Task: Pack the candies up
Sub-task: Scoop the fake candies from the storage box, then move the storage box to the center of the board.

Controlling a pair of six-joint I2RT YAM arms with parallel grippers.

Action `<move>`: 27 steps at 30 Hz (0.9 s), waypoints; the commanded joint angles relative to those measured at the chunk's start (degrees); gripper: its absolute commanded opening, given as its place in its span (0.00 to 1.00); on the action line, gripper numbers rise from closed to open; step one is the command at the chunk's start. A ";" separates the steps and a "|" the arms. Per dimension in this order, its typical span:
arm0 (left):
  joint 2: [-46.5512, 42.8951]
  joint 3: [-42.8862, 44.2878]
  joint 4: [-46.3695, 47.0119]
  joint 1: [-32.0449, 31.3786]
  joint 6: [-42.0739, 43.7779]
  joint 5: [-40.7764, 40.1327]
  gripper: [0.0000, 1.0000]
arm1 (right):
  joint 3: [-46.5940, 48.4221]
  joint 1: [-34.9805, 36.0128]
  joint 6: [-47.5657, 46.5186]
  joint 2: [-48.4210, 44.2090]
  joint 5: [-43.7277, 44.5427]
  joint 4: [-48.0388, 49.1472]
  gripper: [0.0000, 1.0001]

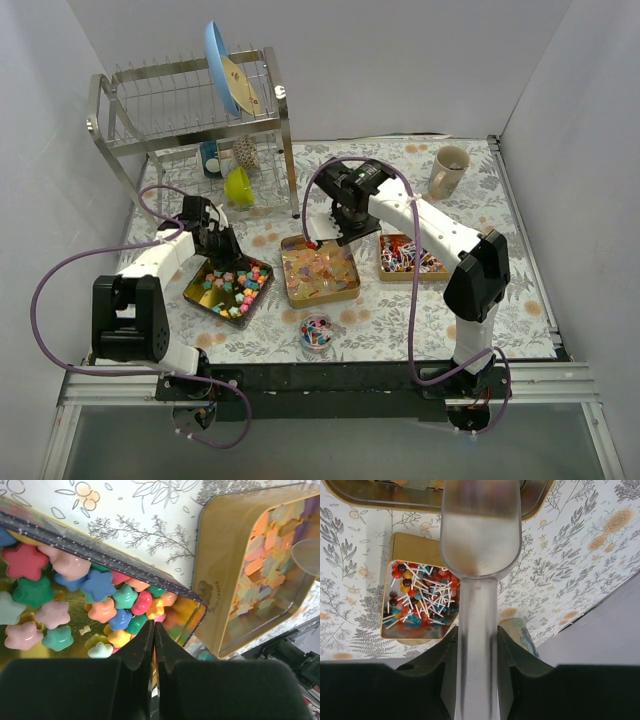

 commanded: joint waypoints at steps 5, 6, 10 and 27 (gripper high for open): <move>3.44 -2.15 0.47 0.00 -3.87 -1.28 0.00 | 0.43 3.26 -1.66 3.15 10.70 -0.91 0.01; 3.79 -2.50 1.08 0.00 -4.40 -0.76 0.00 | -0.01 3.61 -1.66 3.41 11.84 -0.91 0.01; 4.85 -4.87 3.37 -0.44 -7.03 1.09 0.00 | -1.68 6.50 -0.61 4.73 12.99 -0.82 0.01; 4.50 -7.43 7.41 -3.08 -7.83 5.58 0.00 | 0.60 10.56 1.07 5.26 15.44 -0.73 0.01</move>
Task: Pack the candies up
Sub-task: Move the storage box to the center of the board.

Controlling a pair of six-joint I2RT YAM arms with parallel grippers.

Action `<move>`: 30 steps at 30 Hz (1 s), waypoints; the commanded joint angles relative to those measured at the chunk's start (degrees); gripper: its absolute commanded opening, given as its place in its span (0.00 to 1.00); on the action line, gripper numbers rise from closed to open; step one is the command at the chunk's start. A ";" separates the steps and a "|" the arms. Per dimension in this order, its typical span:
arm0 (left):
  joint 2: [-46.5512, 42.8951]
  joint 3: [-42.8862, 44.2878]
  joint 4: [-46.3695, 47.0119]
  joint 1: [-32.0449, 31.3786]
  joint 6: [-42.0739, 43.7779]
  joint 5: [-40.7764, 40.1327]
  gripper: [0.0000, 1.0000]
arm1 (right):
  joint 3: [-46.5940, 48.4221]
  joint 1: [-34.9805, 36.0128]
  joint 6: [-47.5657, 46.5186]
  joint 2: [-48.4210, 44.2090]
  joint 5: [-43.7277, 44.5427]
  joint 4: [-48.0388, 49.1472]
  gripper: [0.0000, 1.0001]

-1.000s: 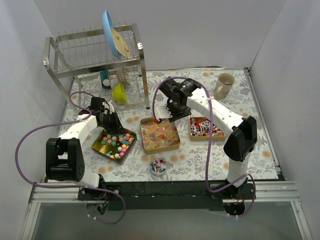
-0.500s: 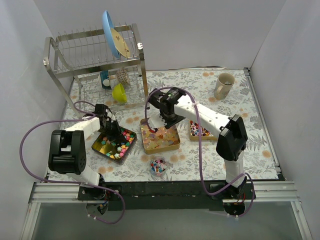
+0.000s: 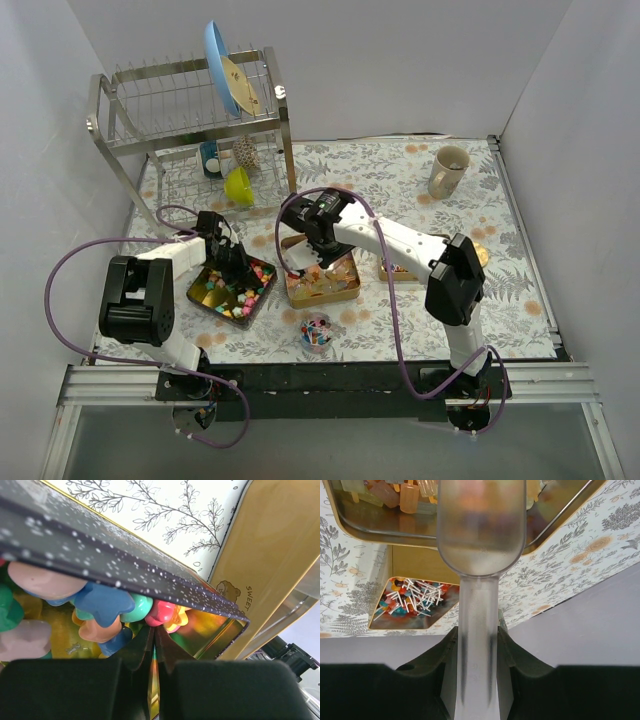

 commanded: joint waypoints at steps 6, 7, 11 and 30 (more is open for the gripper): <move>-2.04 -1.24 1.84 -0.24 -0.79 2.26 0.00 | 1.67 -2.63 -2.09 -0.46 3.72 -1.17 0.01; -1.95 -1.16 1.85 -0.24 -0.70 2.52 0.00 | 2.02 -2.98 -2.52 -0.03 3.81 -1.17 0.01; -1.33 -1.42 2.46 -0.24 -0.62 3.83 0.00 | 2.29 -3.77 -3.84 0.68 4.33 -1.17 0.01; 3.32 -1.69 5.63 -5.95 -2.28 8.23 0.00 | -2.46 -2.46 -4.64 4.45 0.29 -1.26 0.01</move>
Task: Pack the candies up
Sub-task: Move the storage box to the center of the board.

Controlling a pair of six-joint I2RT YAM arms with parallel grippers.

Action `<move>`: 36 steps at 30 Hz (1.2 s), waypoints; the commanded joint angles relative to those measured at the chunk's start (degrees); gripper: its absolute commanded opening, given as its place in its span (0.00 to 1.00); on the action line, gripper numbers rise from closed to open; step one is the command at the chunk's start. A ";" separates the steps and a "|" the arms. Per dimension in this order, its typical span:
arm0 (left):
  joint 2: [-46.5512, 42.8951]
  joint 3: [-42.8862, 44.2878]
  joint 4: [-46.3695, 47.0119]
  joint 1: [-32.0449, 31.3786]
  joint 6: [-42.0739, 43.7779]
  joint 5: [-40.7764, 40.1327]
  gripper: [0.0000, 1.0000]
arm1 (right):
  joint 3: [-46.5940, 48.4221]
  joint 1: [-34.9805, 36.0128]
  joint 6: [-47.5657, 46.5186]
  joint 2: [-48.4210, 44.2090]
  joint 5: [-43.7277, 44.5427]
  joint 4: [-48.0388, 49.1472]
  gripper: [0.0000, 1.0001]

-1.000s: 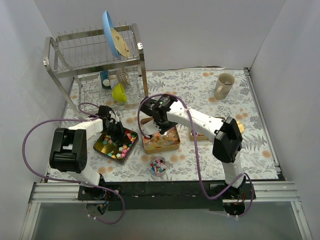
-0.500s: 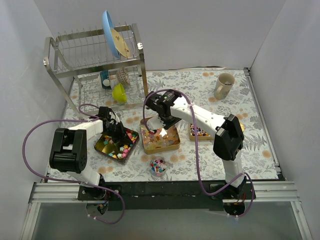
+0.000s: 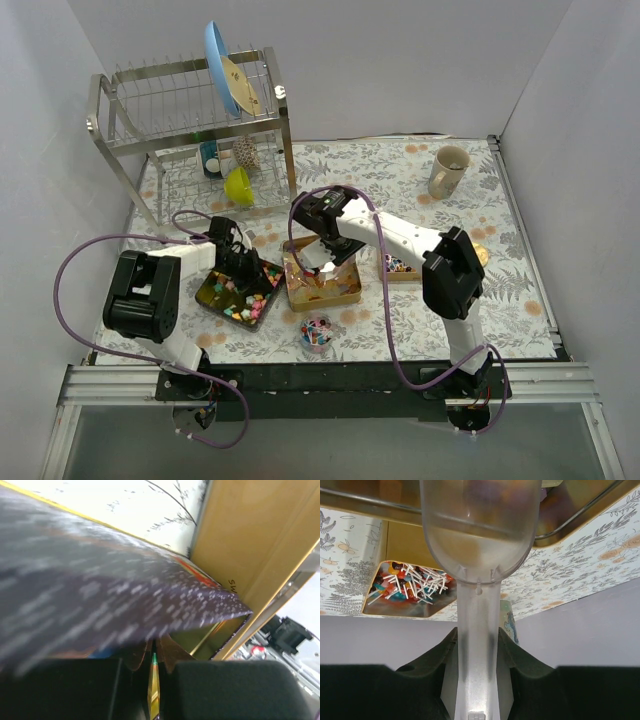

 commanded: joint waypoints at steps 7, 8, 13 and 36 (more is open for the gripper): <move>5.33 3.84 1.39 -2.35 -3.04 3.85 0.00 | 1.67 3.11 7.50 5.36 -4.86 -1.54 0.01; 5.68 4.71 1.21 -2.44 -3.21 4.11 0.00 | 1.59 3.19 9.25 5.45 -4.86 -1.63 0.01; 6.56 5.69 1.39 -2.35 -4.01 4.99 0.00 | 7.55 3.98 13.22 8.87 -4.77 -1.63 0.01; 5.95 7.26 2.00 -2.35 -3.65 5.87 0.00 | -3.60 5.21 11.75 2.46 2.96 6.01 0.01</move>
